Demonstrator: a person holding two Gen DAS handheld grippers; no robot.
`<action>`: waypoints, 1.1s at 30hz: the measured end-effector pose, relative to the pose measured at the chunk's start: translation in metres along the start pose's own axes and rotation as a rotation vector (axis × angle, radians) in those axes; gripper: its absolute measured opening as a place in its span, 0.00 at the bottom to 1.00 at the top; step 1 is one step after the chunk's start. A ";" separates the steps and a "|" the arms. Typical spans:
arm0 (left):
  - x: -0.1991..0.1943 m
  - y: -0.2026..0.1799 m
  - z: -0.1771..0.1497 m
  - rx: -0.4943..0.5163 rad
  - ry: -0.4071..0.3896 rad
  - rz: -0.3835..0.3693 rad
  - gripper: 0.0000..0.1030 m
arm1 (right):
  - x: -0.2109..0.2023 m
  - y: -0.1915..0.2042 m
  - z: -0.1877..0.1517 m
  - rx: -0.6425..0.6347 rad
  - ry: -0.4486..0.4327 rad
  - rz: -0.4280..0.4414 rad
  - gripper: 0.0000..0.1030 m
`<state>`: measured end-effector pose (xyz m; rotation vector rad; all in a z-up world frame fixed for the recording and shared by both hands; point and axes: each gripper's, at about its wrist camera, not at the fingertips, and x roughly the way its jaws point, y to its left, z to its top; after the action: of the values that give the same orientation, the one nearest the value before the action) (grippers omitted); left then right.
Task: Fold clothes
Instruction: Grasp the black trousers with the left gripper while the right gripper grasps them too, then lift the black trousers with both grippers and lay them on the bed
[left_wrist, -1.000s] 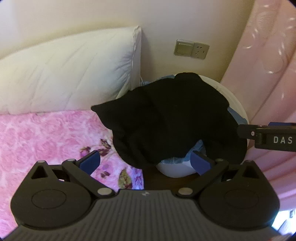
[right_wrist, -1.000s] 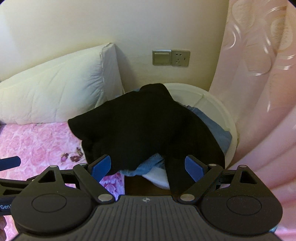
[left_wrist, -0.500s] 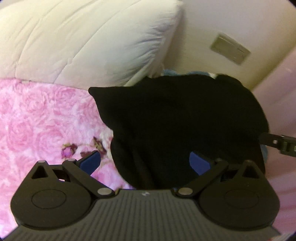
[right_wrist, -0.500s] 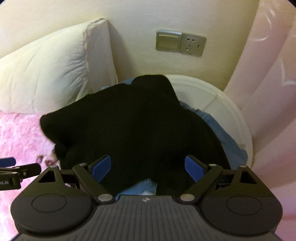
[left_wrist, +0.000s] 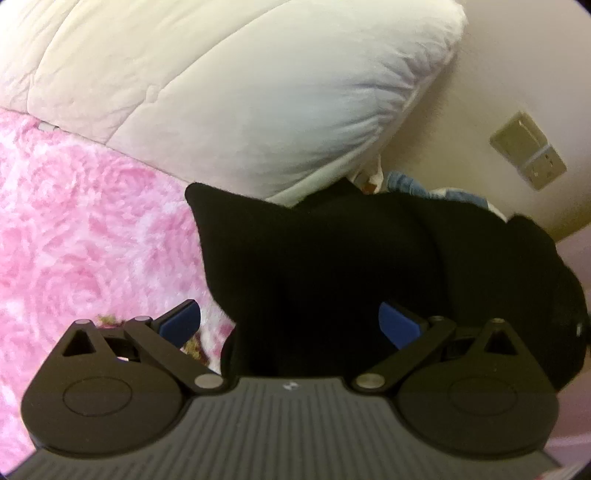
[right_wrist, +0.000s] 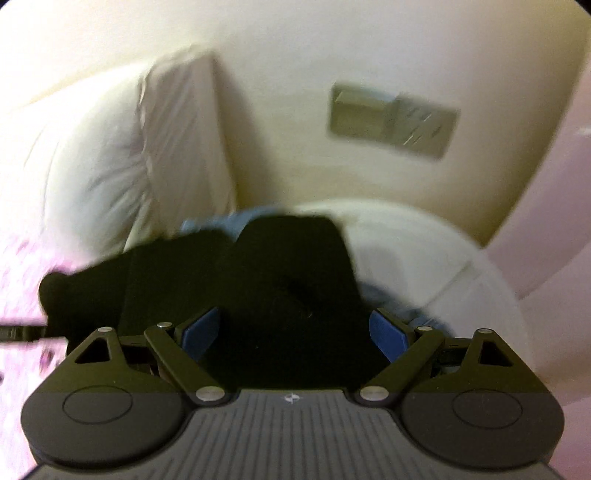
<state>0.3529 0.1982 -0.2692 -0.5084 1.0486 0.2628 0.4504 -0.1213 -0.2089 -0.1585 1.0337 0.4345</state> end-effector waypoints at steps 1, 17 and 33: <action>0.003 0.002 0.001 -0.008 -0.009 0.001 0.99 | 0.003 -0.002 -0.002 -0.004 0.017 0.031 0.86; 0.020 0.009 -0.007 -0.061 -0.056 -0.185 0.03 | -0.015 -0.020 -0.004 0.001 0.049 0.238 0.11; -0.224 0.083 -0.077 -0.216 -0.506 -0.286 0.02 | -0.142 0.085 0.040 -0.123 -0.258 0.541 0.10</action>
<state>0.1499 0.2363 -0.1260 -0.7331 0.4500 0.2352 0.3848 -0.0701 -0.0607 0.0724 0.7858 0.9843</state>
